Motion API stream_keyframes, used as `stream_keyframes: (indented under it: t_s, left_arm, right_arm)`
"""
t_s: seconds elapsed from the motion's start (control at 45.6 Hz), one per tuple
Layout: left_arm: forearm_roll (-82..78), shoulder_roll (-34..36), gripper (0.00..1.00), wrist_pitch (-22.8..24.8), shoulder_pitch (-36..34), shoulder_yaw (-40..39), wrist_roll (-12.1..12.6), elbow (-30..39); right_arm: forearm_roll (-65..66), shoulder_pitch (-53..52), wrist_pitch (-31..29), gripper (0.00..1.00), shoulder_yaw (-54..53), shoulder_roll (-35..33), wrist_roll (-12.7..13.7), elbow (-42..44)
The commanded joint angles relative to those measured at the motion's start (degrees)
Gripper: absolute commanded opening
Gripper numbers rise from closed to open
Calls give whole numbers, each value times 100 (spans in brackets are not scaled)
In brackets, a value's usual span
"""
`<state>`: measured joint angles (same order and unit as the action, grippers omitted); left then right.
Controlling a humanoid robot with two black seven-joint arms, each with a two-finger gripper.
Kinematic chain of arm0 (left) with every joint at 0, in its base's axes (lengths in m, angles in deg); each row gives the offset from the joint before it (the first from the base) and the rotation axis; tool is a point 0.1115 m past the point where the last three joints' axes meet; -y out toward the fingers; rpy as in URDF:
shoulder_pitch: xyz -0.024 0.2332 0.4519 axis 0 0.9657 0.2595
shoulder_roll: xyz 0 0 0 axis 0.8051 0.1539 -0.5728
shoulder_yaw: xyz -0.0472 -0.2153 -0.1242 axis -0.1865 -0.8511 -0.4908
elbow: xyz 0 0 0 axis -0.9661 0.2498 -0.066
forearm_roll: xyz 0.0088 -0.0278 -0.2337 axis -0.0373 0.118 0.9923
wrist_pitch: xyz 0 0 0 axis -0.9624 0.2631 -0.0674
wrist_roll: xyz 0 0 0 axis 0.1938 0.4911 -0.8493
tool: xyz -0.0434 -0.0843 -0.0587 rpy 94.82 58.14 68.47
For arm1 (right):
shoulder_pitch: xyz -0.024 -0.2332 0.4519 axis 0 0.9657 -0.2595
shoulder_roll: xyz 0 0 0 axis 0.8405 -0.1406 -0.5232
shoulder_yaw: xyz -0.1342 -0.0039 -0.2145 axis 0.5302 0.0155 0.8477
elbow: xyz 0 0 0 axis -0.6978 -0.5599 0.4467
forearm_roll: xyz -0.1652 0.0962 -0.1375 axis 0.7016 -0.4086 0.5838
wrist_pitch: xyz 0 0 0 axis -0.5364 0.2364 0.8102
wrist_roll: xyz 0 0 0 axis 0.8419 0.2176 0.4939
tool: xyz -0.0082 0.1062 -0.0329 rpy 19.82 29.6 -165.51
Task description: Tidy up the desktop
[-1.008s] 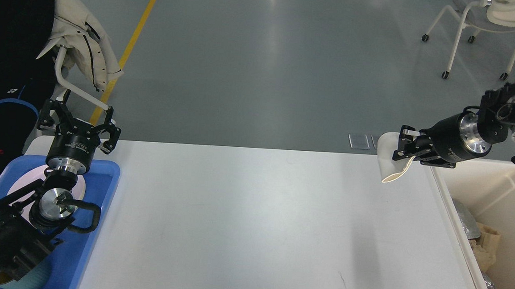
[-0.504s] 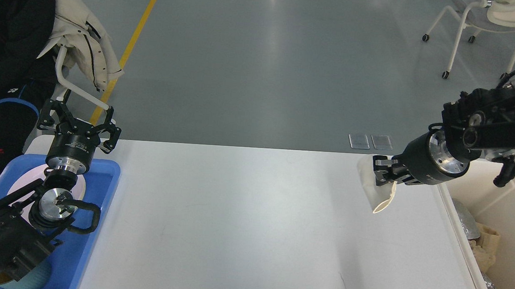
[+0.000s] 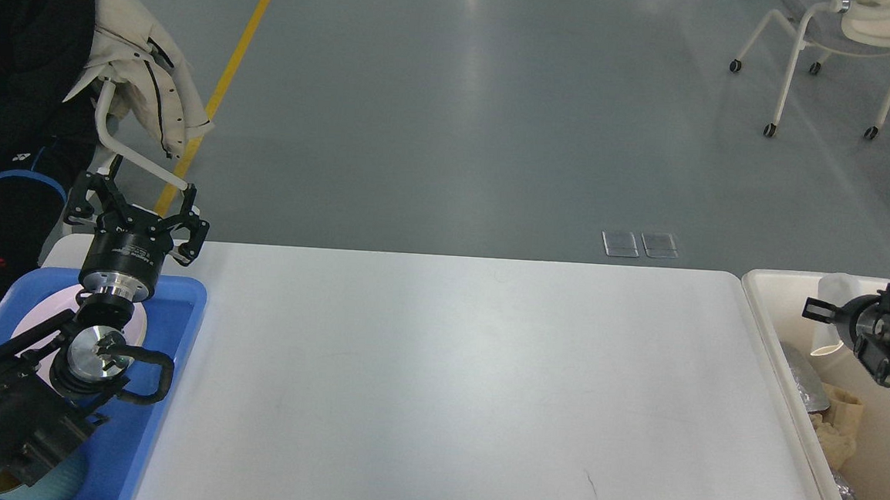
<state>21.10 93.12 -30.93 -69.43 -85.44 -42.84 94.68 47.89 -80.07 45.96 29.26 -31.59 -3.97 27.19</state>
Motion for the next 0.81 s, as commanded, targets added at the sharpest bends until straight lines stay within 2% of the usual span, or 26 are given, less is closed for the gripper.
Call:
stream_keyframes:
  t_s: [0.0, 0.066, 0.088, 0.11, 0.131, 0.153, 0.175, 0.46, 0.789]
  left_arm:
    - [0, 0, 97, 0, 0, 0, 0, 0]
    - [0, 0, 97, 0, 0, 0, 0, 0]
    - [0, 0, 97, 0, 0, 0, 0, 0]
    - [0, 0, 97, 0, 0, 0, 0, 0]
    - [0, 0, 97, 0, 0, 0, 0, 0]
    - [0, -9, 97, 0, 0, 0, 0, 0]
    - [0, 0, 97, 0, 0, 0, 0, 0]
    - [0, -9, 97, 0, 0, 0, 0, 0]
    - [0, -9, 97, 0, 0, 0, 0, 0]
  right_arm:
    - [-303, 569, 148, 0, -12, 104, 118, 510]
    - [-303, 640, 254, 0, -12, 104, 224, 501]
    - [-294, 675, 280, 38, -4, 104, 233, 501]
    - [-294, 710, 307, 99, 14, 113, 241, 510]
    - [-285, 736, 316, 100, 14, 104, 250, 501]
    - [-285, 754, 316, 91, -3, 104, 259, 510]
    - [-285, 763, 316, 100, -4, 104, 259, 501]
    - [-373, 710, 316, 100, -170, 113, 268, 519]
    - [-654, 350, 246, 100, -1489, 78, 285, 571]
